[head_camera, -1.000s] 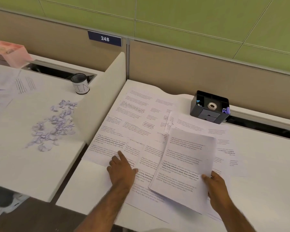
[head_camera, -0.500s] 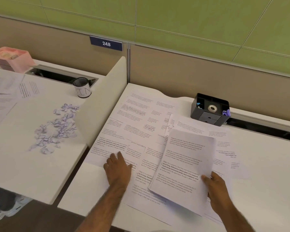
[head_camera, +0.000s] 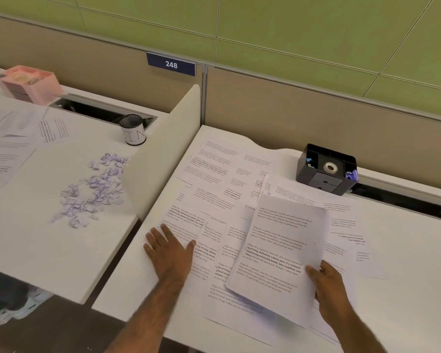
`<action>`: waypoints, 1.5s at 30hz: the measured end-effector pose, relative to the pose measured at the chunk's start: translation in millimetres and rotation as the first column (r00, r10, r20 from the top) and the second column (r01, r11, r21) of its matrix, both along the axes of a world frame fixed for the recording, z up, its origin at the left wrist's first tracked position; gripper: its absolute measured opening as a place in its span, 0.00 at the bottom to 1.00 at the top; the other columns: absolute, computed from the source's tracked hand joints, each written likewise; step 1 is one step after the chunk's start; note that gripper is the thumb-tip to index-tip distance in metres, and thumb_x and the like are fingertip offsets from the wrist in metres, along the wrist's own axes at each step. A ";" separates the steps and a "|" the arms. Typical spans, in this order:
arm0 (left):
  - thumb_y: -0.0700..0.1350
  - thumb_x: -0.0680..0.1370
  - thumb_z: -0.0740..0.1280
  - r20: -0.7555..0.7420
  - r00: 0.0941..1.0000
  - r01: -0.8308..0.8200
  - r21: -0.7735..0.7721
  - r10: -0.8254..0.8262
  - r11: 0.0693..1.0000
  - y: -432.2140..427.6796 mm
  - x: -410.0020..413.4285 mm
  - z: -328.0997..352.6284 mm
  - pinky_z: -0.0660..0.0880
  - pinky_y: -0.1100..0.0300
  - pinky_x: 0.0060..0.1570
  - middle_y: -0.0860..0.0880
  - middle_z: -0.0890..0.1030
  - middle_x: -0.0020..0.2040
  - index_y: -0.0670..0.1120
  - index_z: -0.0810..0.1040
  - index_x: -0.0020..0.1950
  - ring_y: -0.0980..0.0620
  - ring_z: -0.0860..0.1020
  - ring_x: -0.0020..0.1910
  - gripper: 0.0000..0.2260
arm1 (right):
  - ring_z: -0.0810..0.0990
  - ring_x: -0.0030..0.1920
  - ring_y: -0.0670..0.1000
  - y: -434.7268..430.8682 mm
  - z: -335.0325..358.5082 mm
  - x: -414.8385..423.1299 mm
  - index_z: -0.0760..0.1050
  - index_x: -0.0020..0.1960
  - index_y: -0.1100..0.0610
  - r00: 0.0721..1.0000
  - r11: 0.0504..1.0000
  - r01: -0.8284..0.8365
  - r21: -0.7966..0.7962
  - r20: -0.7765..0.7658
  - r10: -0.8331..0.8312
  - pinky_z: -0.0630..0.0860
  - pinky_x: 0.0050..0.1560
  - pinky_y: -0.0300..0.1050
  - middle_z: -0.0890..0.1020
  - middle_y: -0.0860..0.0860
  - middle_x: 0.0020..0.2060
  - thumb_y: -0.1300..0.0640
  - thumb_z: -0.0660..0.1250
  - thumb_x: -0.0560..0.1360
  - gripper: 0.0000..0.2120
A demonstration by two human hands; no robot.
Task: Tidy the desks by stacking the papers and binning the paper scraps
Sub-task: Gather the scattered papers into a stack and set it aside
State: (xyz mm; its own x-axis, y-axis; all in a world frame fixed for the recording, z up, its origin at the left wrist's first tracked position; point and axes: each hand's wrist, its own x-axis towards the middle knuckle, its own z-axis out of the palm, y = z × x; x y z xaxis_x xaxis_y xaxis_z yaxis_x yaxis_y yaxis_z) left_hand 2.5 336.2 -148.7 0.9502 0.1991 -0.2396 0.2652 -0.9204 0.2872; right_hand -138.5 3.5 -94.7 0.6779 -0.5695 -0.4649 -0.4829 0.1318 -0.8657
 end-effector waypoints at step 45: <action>0.38 0.81 0.68 -0.421 0.891 -0.160 -0.642 -0.170 0.750 38.8 19.6 32.9 0.82 0.53 0.43 0.44 0.85 0.52 0.44 0.82 0.53 0.46 0.83 0.47 0.04 | 0.83 0.54 0.61 -9.4 -16.8 11.4 0.78 0.63 0.55 0.992 0.993 0.051 -0.106 -0.107 -0.063 0.79 0.59 0.67 0.85 0.53 0.55 0.63 0.64 0.79 0.14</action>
